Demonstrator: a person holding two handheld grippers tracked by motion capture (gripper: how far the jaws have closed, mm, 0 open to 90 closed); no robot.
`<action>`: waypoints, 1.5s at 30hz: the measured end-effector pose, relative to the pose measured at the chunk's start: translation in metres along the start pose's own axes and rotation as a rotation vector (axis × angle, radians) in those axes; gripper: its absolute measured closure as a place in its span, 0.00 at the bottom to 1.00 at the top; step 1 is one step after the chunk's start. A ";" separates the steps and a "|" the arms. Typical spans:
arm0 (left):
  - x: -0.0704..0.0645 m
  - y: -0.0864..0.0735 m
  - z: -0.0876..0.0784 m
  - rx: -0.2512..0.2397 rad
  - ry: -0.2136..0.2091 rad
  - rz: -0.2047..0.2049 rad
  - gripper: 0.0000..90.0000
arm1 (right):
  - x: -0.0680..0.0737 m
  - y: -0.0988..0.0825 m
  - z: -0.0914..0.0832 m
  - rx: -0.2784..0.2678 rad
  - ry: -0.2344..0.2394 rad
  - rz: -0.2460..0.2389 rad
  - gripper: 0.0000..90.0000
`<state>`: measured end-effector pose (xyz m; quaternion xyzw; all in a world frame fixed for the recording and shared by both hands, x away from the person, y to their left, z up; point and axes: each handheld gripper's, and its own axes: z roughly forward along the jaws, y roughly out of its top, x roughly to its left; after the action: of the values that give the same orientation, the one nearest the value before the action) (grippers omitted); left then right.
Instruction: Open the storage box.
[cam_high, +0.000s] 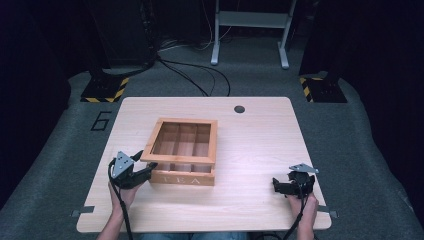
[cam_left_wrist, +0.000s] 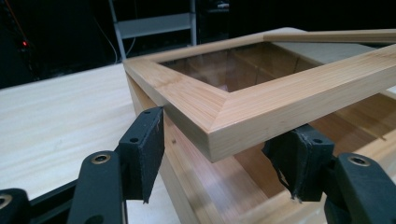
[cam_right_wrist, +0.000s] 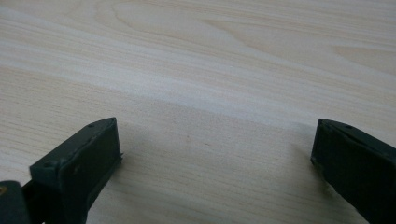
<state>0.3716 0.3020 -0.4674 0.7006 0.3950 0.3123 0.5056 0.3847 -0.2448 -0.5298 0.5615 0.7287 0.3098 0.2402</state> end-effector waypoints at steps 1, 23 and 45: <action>0.000 0.001 0.000 -0.003 0.004 0.006 0.42 | 0.000 0.000 0.000 0.000 0.000 0.000 0.01; 0.013 0.044 0.006 -0.072 0.037 0.041 0.53 | 0.000 0.000 0.000 0.000 0.001 0.000 0.01; 0.034 0.089 0.019 -0.090 0.044 0.019 0.69 | 0.000 0.000 0.000 0.000 0.001 0.001 0.01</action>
<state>0.4257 0.3071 -0.3869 0.6739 0.3849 0.3498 0.5247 0.3848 -0.2450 -0.5298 0.5616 0.7288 0.3101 0.2396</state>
